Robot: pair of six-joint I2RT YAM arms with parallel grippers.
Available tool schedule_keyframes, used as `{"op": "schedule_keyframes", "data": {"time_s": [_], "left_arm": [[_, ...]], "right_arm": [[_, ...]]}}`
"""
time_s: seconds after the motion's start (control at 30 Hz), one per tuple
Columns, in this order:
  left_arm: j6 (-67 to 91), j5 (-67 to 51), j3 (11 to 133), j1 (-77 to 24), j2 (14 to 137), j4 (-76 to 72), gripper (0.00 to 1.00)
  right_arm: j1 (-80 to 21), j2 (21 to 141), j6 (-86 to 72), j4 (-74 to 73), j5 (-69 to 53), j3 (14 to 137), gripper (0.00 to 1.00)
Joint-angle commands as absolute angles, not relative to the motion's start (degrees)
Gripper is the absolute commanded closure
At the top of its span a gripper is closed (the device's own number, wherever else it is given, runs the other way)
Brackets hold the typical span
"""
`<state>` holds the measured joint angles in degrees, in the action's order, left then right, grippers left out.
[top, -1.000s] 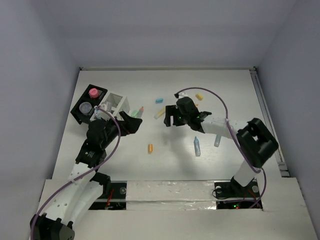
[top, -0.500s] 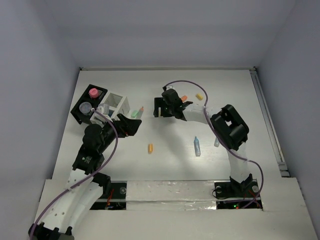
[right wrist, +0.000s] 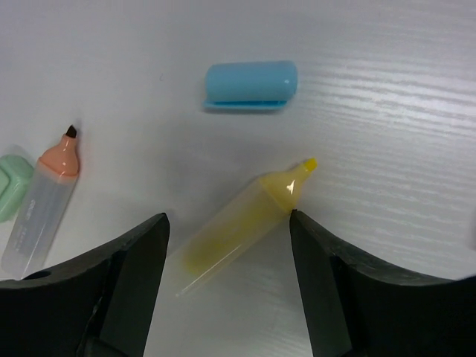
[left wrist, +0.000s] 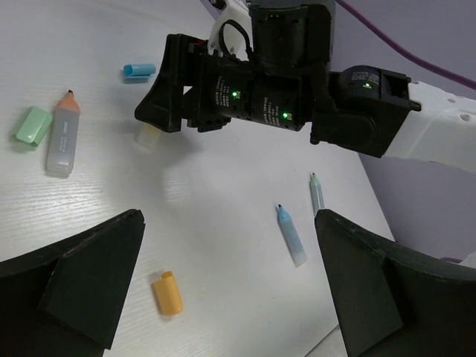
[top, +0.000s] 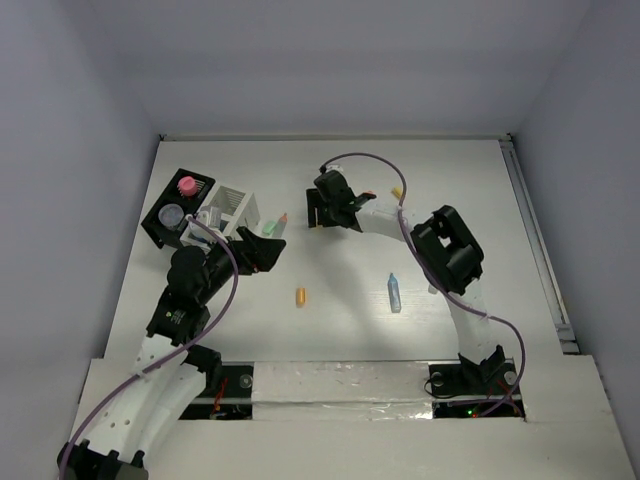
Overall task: Sort the stationery into containers
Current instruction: Pick up the pen from the center of the board.
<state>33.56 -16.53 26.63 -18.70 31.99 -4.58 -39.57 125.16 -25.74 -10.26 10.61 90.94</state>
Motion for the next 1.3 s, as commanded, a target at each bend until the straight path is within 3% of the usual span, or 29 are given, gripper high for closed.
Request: {"op": "schedule_keyframes", "data": {"time_s": [0.0,0.17,0.3,0.4,0.47,0.53,0.57,0.73,0.93,1.0,1.27], "left_arm": [[33.58,-17.14,26.89,-18.98,31.29,-7.12,0.01],[33.57,-18.02,26.54,-18.98,31.03,-6.68,0.01],[33.75,-18.72,26.19,-18.98,31.38,-6.07,0.01],[33.92,-18.81,26.02,-19.51,32.08,-5.98,0.01],[33.93,-18.98,25.93,-19.51,32.60,-6.15,0.01],[34.19,-20.04,25.75,-20.03,33.22,-6.94,0.01],[34.28,-20.30,25.66,-20.04,34.18,-7.12,0.01],[35.77,-20.04,23.30,-23.11,36.65,-10.53,0.02],[38.84,-16.71,20.57,-28.20,42.09,-16.60,0.19],[39.90,-16.17,20.30,-28.91,44.03,-18.45,0.29],[40.87,-13.18,23.90,-32.42,55.87,-26.71,0.31]], "right_arm": [[-40.43,128.05,-22.59,-16.60,14.94,95.00,0.30],[-41.57,130.60,-21.01,-21.17,18.36,99.49,0.42],[-41.57,131.04,-20.65,-21.44,20.21,99.93,0.44],[-41.57,131.04,-20.74,-21.36,20.22,99.41,0.55],[-41.57,131.04,-20.74,-21.09,19.95,99.14,0.71],[-41.57,130.87,-20.74,-20.31,18.99,98.01,0.76],[-41.57,130.35,-20.66,-19.08,18.55,97.30,0.85],[-41.57,126.57,-21.01,-14.42,17.84,92.30,0.94],[-41.57,114.47,-21.09,-4.15,15.47,81.49,0.95],[-41.57,110.24,-21.62,-0.64,14.77,77.98,0.95],[-41.57,92.05,-26.19,9.75,5.11,64.36,0.92]]}}
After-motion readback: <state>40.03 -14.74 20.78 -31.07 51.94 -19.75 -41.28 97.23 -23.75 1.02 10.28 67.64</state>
